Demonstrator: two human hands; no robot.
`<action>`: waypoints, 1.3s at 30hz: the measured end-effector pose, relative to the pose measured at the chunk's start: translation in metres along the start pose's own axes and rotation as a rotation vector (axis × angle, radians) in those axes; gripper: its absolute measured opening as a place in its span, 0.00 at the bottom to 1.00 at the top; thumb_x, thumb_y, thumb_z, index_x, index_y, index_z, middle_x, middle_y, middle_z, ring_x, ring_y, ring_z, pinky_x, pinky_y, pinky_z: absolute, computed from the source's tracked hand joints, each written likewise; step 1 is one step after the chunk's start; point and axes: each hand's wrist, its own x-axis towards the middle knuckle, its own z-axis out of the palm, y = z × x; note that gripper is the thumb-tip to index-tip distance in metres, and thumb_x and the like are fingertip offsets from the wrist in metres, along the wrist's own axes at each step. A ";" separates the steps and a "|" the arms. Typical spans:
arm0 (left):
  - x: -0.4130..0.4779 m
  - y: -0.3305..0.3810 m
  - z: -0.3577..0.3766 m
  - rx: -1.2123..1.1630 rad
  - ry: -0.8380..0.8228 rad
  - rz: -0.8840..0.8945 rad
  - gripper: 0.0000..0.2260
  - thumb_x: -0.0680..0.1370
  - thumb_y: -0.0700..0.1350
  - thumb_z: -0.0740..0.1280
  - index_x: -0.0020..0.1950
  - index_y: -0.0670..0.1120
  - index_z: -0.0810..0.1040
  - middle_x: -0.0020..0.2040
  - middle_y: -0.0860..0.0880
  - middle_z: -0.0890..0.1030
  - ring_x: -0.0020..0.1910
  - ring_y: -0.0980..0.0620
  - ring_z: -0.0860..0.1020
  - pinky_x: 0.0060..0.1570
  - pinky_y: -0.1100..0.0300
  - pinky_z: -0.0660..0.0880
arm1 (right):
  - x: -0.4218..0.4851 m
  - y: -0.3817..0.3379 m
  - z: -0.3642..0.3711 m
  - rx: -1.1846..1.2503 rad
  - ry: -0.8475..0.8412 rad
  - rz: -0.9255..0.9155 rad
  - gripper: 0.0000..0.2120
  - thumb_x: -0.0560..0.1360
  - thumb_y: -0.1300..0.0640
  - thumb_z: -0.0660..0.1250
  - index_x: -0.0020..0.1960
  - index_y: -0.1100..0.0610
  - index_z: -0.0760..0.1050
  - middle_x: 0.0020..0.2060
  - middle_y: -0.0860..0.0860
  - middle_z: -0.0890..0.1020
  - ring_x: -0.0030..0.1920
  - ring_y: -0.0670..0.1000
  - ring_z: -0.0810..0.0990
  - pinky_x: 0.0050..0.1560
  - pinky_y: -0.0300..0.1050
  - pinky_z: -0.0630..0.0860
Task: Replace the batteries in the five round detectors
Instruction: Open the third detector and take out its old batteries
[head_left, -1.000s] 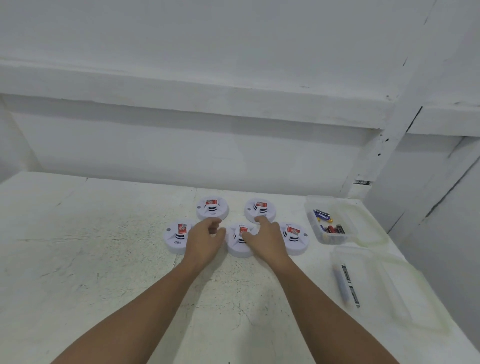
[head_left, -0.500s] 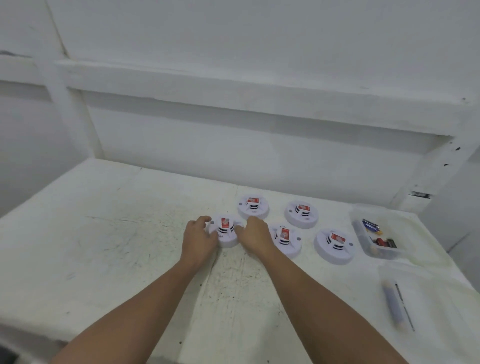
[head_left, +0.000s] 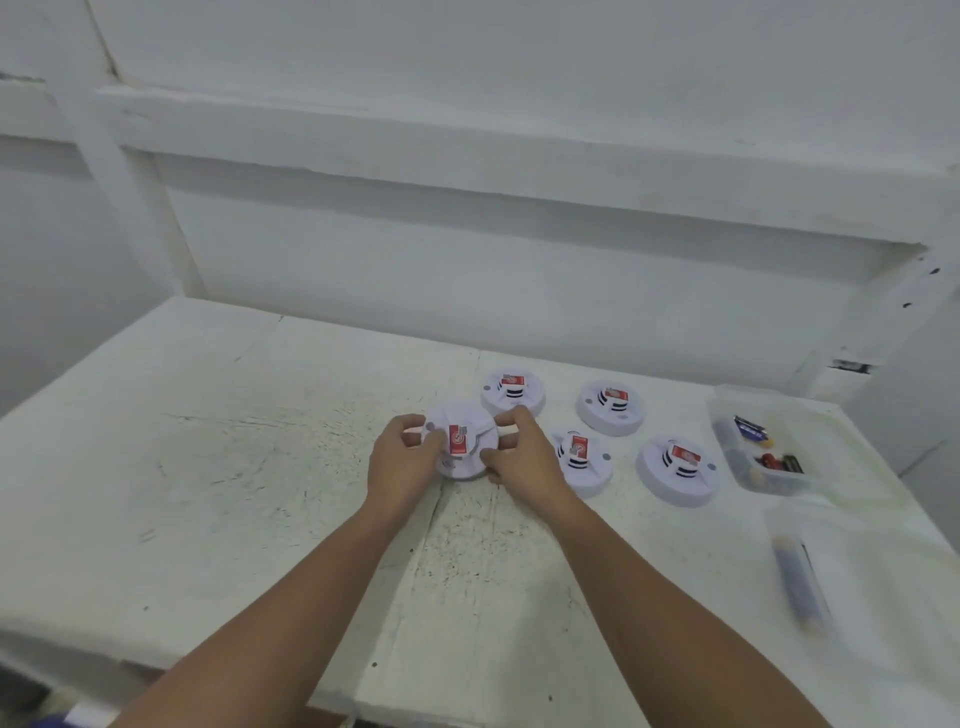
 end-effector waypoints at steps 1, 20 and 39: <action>-0.005 0.001 0.001 -0.015 -0.003 0.000 0.16 0.76 0.52 0.67 0.62 0.49 0.74 0.48 0.51 0.78 0.46 0.54 0.78 0.50 0.53 0.78 | -0.007 0.001 -0.005 0.015 0.005 -0.005 0.13 0.73 0.64 0.67 0.50 0.49 0.69 0.44 0.52 0.81 0.43 0.54 0.82 0.45 0.59 0.81; -0.092 0.011 0.068 -0.129 -0.591 0.093 0.12 0.71 0.49 0.74 0.51 0.51 0.76 0.44 0.48 0.80 0.38 0.57 0.81 0.36 0.66 0.73 | -0.130 0.056 -0.118 -0.082 0.194 -0.058 0.15 0.69 0.65 0.73 0.48 0.46 0.78 0.45 0.39 0.81 0.46 0.42 0.80 0.48 0.37 0.78; -0.092 -0.011 0.058 0.419 -0.809 0.426 0.41 0.52 0.67 0.70 0.64 0.61 0.65 0.56 0.71 0.71 0.59 0.65 0.69 0.65 0.58 0.57 | -0.164 0.087 -0.109 -0.617 0.146 -0.423 0.12 0.73 0.52 0.67 0.55 0.53 0.81 0.56 0.48 0.78 0.66 0.49 0.70 0.66 0.41 0.68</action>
